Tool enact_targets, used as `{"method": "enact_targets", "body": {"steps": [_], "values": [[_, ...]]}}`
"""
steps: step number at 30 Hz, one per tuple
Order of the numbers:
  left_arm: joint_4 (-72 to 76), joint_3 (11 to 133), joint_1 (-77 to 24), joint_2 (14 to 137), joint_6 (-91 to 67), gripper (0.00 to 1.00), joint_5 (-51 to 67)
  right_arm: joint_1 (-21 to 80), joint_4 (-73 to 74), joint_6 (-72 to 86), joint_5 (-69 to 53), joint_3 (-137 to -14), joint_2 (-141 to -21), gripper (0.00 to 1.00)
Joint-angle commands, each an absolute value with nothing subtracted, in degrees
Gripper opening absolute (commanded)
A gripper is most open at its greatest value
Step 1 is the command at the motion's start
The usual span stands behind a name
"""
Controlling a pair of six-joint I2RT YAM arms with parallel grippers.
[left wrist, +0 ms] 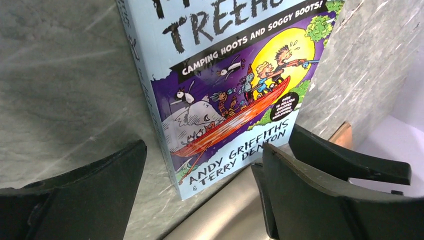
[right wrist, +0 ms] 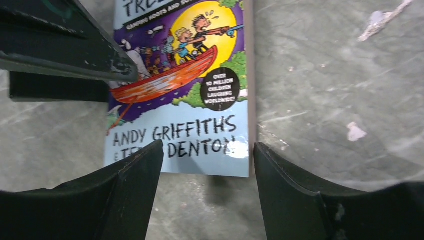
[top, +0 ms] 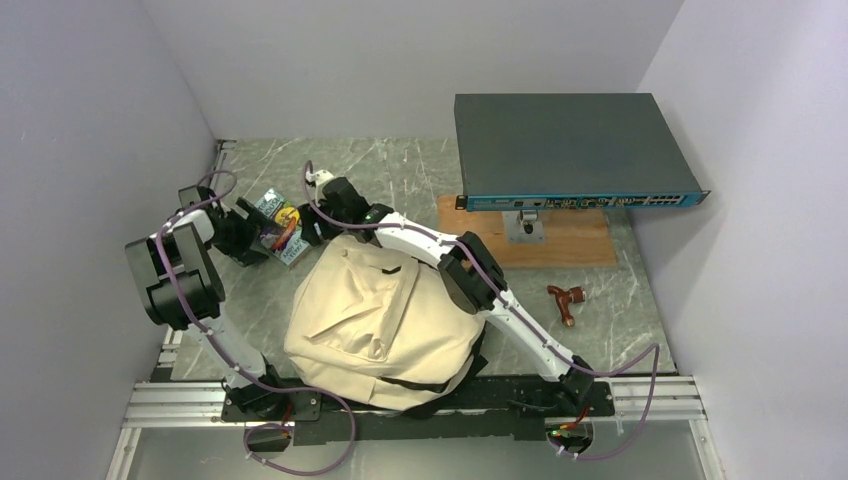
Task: Pack the student bag
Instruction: Pick up the book from the center of the board.
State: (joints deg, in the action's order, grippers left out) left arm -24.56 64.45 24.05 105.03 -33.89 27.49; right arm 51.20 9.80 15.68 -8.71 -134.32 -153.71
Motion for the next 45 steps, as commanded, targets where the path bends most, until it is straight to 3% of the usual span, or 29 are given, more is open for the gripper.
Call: {"method": "enact_targets", "body": {"steps": [1,9,17,23,27,32,45], "values": [[-25.09,62.04,24.28,107.96,-36.32,0.91,31.18,51.07,6.45,23.52,-15.06,-134.94,-154.53,0.64],[-23.45,62.03,24.01,108.01,-34.14,0.87,34.8,49.27,5.04,29.85,-24.49,-132.49,-154.29,0.27],[-14.67,59.26,22.57,102.96,-33.69,0.79,44.98,48.19,2.81,33.72,-29.75,-129.55,-153.97,0.13],[-19.05,58.8,20.58,99.96,-35.97,0.82,36.78,46.96,0.37,37.18,-31.15,-124.13,-152.34,0.01],[-21.17,55.75,21.06,98.5,-39.85,0.87,27.16,45.73,-0.86,43.46,-31.99,-122.58,-152.6,0.0],[-17.95,52.49,22.66,97.13,-41.09,0.9,24.08,43.42,-6.25,56.57,-36.87,-118.74,-152.38,0.0],[-10.68,49.87,22.25,98.32,-43.19,0.9,30.9,41.48,-13.95,72.86,-43.28,-119.88,-154.61,0.0]]}}
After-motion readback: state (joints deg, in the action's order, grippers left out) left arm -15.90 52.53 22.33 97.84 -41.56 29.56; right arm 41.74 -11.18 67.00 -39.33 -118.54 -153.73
